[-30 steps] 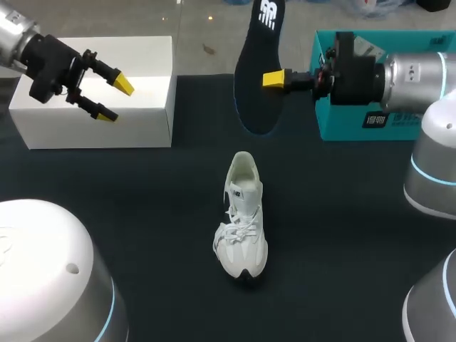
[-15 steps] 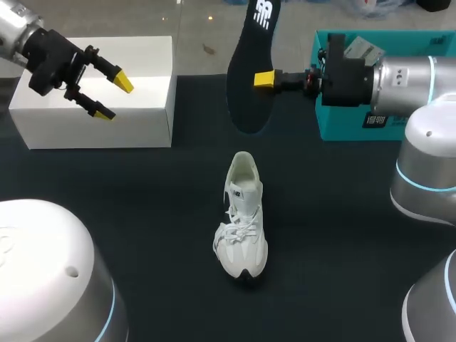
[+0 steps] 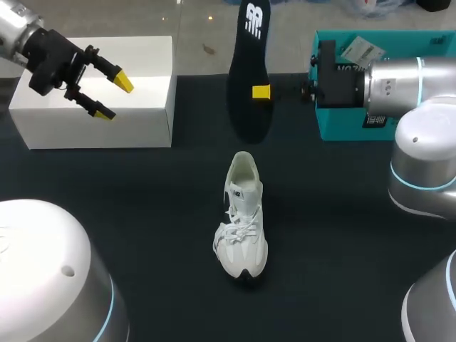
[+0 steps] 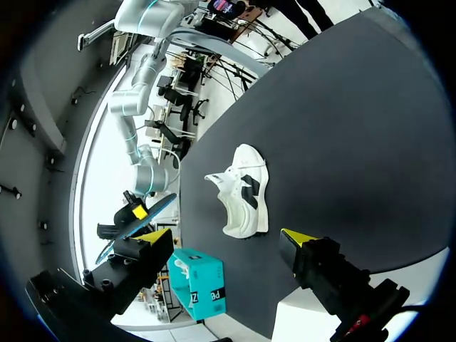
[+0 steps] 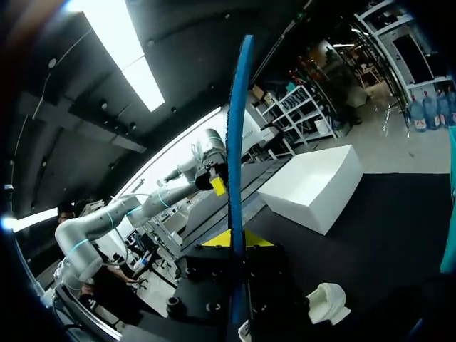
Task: Take the shoe out of the shoebox, open the shoe tongue, remove and reinsert the insole, then place the shoe into the shoebox
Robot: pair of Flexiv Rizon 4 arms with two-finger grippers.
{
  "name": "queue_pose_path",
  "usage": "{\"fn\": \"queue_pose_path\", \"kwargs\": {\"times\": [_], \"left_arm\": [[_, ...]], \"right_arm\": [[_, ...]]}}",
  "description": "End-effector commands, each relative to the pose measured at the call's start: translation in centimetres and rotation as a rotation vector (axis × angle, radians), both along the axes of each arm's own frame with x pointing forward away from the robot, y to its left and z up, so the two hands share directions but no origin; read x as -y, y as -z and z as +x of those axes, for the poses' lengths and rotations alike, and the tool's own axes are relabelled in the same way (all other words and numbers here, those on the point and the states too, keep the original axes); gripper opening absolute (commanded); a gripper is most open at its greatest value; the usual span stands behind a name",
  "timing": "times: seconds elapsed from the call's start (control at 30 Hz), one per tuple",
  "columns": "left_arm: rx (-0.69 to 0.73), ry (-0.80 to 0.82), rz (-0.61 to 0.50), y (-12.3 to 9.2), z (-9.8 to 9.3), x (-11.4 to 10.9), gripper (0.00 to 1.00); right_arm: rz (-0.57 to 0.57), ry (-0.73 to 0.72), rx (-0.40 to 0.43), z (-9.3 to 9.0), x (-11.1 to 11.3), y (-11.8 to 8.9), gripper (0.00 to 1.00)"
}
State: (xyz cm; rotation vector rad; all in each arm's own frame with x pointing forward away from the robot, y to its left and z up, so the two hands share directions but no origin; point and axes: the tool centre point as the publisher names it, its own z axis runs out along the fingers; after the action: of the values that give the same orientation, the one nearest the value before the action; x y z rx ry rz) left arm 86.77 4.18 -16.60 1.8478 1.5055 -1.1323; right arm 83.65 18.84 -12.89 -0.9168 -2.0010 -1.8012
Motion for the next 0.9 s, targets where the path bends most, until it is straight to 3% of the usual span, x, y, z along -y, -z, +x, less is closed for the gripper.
{"fn": "queue_pose_path", "kwargs": {"times": [0.03,0.13,0.2,0.87,0.9], "left_arm": [[0.0,0.002,0.003,0.0,0.1,0.0,1.0],[0.0,0.002,0.003,0.0,0.1,0.0,1.0],[0.0,0.002,0.003,0.0,0.1,0.0,1.0],[0.0,0.002,0.003,0.0,0.1,0.0,1.0],[0.0,0.002,0.003,0.0,0.1,0.0,1.0]], "right_arm": [[-0.054,-0.046,0.011,2.1,-0.6,1.7,0.0],[-0.15,-0.058,0.015,2.2,-0.3,4.9,0.0],[-0.112,-0.028,-0.025,2.2,0.0,6.6,0.0],[-0.112,-0.028,-0.025,2.2,0.0,6.6,0.0],[-0.024,-0.027,-0.012,2.2,-0.4,7.6,0.0]]}}
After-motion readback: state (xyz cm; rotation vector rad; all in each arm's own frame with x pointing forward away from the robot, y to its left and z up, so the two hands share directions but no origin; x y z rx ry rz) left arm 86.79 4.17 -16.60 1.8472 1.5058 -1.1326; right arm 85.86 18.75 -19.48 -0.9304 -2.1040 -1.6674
